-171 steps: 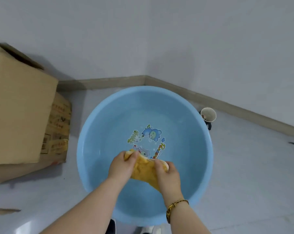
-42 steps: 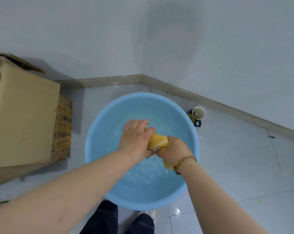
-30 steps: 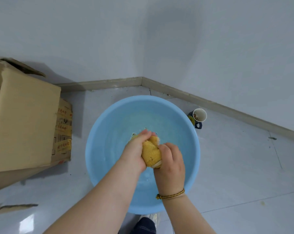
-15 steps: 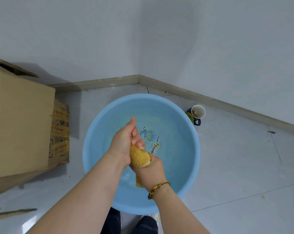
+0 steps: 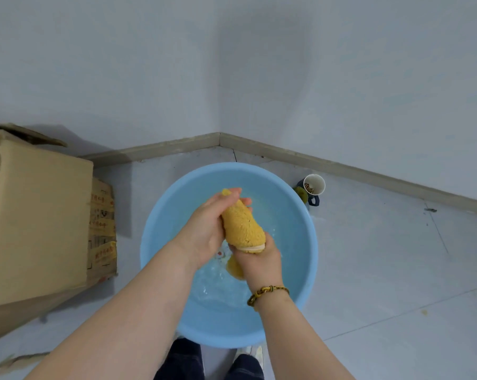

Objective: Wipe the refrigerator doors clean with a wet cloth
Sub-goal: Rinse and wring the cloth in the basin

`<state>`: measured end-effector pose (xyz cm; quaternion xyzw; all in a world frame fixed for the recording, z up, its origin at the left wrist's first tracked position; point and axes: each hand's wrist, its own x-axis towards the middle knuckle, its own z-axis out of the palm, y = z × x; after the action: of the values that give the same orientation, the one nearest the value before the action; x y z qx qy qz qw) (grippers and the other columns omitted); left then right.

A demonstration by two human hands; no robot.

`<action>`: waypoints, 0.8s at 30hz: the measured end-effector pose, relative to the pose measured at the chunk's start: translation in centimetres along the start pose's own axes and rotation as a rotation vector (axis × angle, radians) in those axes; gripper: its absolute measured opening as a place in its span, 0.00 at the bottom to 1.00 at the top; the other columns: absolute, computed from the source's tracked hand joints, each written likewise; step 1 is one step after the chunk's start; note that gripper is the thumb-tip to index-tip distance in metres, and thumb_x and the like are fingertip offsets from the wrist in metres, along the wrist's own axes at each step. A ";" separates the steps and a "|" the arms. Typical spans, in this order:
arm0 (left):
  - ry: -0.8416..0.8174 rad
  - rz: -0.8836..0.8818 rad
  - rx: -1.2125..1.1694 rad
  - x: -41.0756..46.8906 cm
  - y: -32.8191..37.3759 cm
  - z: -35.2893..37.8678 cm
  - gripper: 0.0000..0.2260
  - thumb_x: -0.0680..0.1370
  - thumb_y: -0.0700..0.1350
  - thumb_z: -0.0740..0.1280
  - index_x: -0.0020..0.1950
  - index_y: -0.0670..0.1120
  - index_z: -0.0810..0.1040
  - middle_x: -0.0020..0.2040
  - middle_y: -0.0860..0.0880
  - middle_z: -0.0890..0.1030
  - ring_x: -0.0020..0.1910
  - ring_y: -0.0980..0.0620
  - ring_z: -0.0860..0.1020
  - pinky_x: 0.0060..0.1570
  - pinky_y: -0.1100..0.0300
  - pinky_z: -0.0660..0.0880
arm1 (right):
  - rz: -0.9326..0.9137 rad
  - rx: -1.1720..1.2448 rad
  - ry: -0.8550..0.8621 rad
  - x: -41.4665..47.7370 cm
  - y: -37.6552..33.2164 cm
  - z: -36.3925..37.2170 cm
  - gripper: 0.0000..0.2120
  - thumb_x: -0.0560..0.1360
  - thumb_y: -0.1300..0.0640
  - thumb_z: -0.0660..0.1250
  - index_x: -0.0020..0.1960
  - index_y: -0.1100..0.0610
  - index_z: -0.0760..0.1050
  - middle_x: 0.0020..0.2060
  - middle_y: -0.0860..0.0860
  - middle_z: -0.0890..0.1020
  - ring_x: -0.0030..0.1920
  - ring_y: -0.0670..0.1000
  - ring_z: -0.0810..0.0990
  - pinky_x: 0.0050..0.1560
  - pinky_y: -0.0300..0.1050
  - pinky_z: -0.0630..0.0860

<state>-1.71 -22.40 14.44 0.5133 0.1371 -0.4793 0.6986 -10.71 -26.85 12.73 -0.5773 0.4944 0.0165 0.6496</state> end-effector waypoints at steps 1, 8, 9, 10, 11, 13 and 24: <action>-0.030 -0.006 0.017 -0.8 0.2 -0.2 0.05 0.76 0.39 0.59 0.47 0.46 0.73 0.42 0.48 0.79 0.40 0.54 0.77 0.42 0.62 0.75 | -0.016 0.032 0.007 -0.6 -0.6 -0.4 0.13 0.71 0.65 0.69 0.41 0.51 0.67 0.32 0.43 0.73 0.28 0.37 0.74 0.27 0.26 0.68; -0.258 0.036 0.198 -9.3 4.9 2.5 0.17 0.65 0.39 0.65 0.53 0.47 0.77 0.46 0.53 0.84 0.44 0.59 0.81 0.48 0.64 0.76 | -0.138 0.098 -0.048 -6.5 -7.1 -3.7 0.17 0.67 0.63 0.74 0.54 0.58 0.74 0.41 0.47 0.79 0.39 0.43 0.79 0.35 0.30 0.74; -0.281 0.064 0.211 -10.7 6.1 3.6 0.15 0.66 0.38 0.68 0.52 0.46 0.77 0.45 0.53 0.84 0.44 0.59 0.81 0.45 0.65 0.77 | -0.169 0.101 -0.065 -8.0 -8.3 -4.5 0.20 0.64 0.60 0.75 0.54 0.58 0.74 0.41 0.47 0.80 0.37 0.39 0.79 0.35 0.30 0.74; -0.305 0.092 0.211 -12.0 7.1 4.7 0.14 0.66 0.37 0.69 0.51 0.46 0.78 0.44 0.52 0.84 0.43 0.59 0.82 0.41 0.66 0.78 | -0.199 0.098 -0.072 -9.5 -9.4 -5.2 0.24 0.60 0.55 0.75 0.54 0.59 0.74 0.41 0.47 0.80 0.35 0.36 0.79 0.35 0.30 0.74; -0.320 0.106 0.199 -13.1 7.9 5.8 0.13 0.66 0.37 0.68 0.50 0.44 0.78 0.43 0.51 0.85 0.41 0.58 0.82 0.38 0.66 0.78 | -0.234 0.086 -0.084 -10.7 -10.2 -5.7 0.28 0.56 0.50 0.73 0.54 0.58 0.74 0.41 0.48 0.80 0.36 0.37 0.78 0.36 0.32 0.74; -0.348 0.131 0.204 -15.5 9.4 8.3 0.13 0.65 0.38 0.69 0.50 0.42 0.78 0.41 0.49 0.84 0.39 0.56 0.82 0.35 0.65 0.78 | -0.315 0.069 -0.063 -13.5 -11.8 -7.2 0.26 0.55 0.49 0.72 0.51 0.53 0.73 0.42 0.48 0.80 0.37 0.37 0.78 0.39 0.33 0.74; -0.508 0.355 0.541 -30.1 9.2 23.2 0.11 0.66 0.49 0.67 0.44 0.43 0.77 0.38 0.46 0.82 0.39 0.48 0.79 0.45 0.52 0.75 | -0.926 -0.215 0.770 -29.3 -16.0 -17.8 0.12 0.66 0.50 0.63 0.49 0.44 0.68 0.44 0.39 0.73 0.47 0.34 0.71 0.49 0.25 0.68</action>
<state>-16.31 -26.05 50.50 0.5595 -0.2616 -0.4814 0.6219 -27.28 -29.76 46.60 -0.7591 0.3868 -0.4278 0.3019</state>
